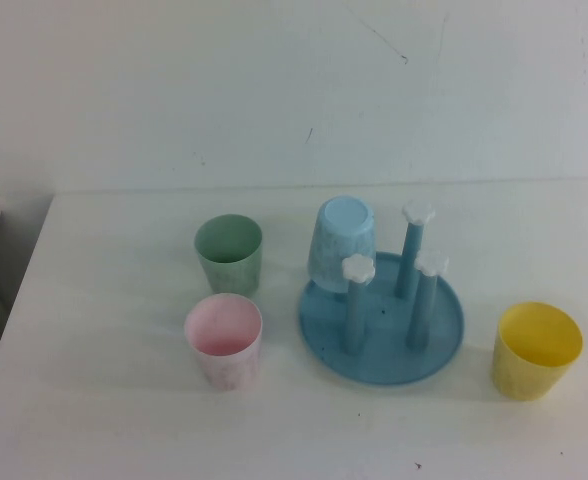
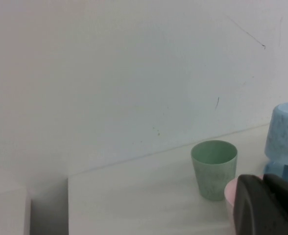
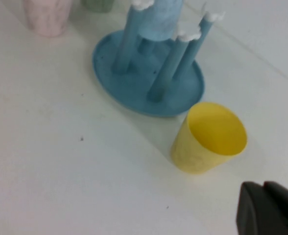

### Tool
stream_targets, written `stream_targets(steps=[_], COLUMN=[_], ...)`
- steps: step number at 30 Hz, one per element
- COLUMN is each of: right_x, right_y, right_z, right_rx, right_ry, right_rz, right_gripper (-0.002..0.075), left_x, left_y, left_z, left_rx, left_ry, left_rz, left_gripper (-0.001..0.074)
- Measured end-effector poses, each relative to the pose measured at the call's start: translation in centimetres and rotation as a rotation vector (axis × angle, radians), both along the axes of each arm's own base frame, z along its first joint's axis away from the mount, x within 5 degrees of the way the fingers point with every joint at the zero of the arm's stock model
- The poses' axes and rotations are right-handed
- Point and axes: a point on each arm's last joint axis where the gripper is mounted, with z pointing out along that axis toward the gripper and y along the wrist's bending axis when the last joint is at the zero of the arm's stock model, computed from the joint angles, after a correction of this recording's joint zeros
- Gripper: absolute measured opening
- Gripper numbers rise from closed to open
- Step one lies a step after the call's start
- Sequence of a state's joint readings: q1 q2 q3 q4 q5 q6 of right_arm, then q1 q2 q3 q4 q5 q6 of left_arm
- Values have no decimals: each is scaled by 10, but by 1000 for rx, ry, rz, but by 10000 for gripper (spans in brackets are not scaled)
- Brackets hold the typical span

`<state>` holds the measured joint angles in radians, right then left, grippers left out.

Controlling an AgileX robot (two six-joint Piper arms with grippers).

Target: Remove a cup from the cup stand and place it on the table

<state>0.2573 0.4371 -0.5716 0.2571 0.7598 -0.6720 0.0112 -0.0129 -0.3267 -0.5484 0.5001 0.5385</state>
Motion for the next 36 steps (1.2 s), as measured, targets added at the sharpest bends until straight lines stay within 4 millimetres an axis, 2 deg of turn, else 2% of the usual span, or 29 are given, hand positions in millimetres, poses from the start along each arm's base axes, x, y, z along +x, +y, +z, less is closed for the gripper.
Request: stream_targets(steps=[3,8,12,14,19,26,34,36], right_x=[-3,-2,4,3,-7,-21,-21,-20], right_y=[0,-1,-7,-17,-36,-43,-43,-42], right_z=[-4,-3,-5,-8,-34,-82,-134,-138], right_rx=[-13,-29,-14,13,75,121,175,187], right_ry=[52,31,-31,-96,-192,-202,-114,-127], right_rz=[15,4,-93,-211,-473,-623,-675,-676], right_gripper=[-1,-2,-2,-2,-2,-3,-3,-3], left_x=[0,2,7,11,21,31,32,32], left_y=[0,0,3,7,17,15,15,16], left_z=[-1,-2,-10,-19,-45,-83,-86,-86], left_rx=[6,16,-11,-49,-91,-83,-94,-116], left_ry=[7,28,41,77,114,45,44,48], left_rz=[0,3,37,80,158,97,96,113], left_gripper=[-1,-1,-1,-1,-1,-1,-1,-1])
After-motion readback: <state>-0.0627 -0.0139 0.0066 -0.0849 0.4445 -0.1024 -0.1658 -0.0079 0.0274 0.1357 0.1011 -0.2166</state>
